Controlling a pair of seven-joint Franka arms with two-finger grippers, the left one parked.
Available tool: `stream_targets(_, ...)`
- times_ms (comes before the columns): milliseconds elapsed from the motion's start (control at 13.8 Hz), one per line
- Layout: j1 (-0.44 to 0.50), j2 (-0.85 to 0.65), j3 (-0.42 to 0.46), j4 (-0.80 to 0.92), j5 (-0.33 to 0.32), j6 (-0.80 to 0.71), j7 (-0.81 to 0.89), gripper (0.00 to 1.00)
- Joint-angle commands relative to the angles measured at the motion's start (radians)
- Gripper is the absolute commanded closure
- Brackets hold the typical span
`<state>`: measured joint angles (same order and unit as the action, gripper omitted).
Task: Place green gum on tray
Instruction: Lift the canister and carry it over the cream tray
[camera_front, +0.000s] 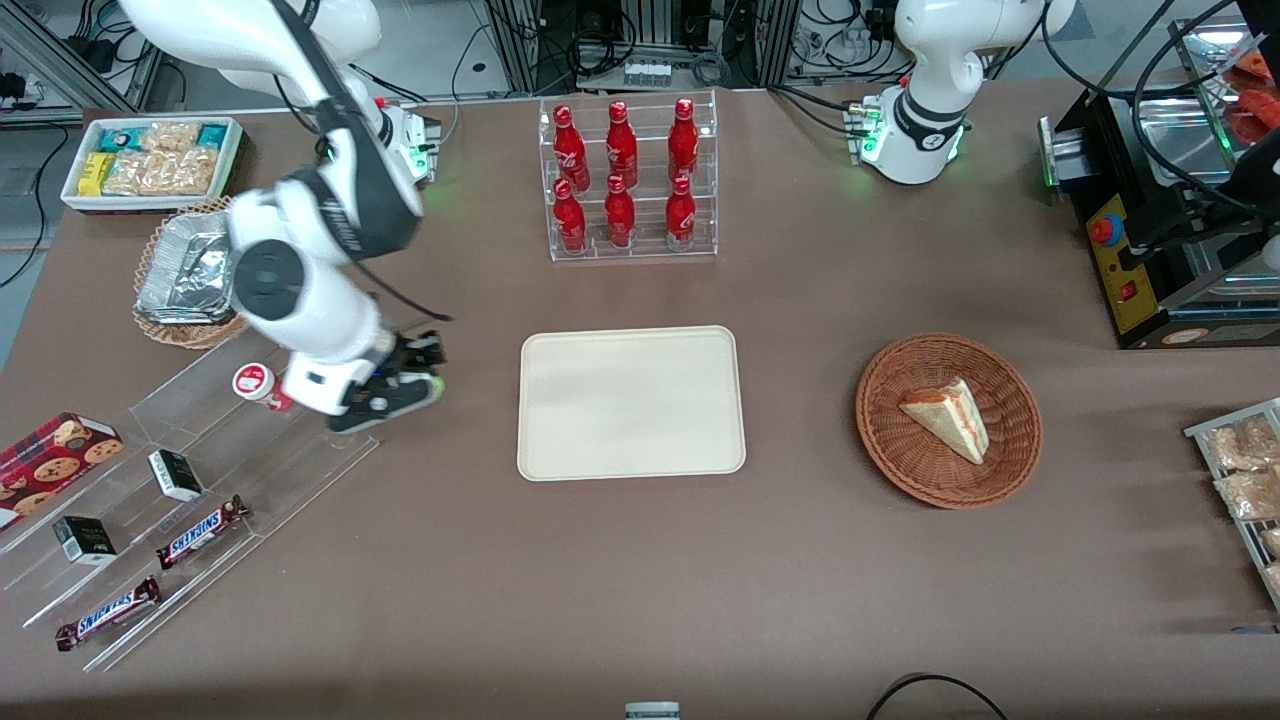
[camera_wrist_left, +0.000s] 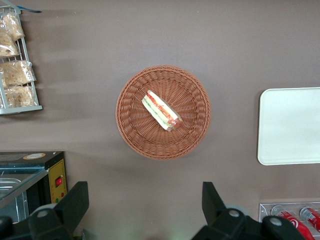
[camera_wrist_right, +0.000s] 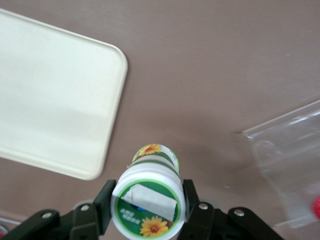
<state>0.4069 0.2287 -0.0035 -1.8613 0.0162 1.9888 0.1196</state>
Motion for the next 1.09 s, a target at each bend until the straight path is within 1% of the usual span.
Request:
stream_targets(0, 0.073, 0.124, -0.009, 0.128, 0.010, 0.017, 0.154, 1.00)
stream_targets(217, 0.170, 0.213, -0.010, 0.184, 0.013, 0.080, 0.311, 1.00)
stream_targets(580, 0.250, 0.320, -0.009, 0.258, 0.033, 0.166, 0.484, 1.00)
stream_targets(870, 0.305, 0.379, -0.009, 0.281, 0.047, 0.241, 0.587, 1.00)
stream_targets(1014, 0.328, 0.415, -0.010, 0.309, 0.045, 0.254, 0.624, 1.00)
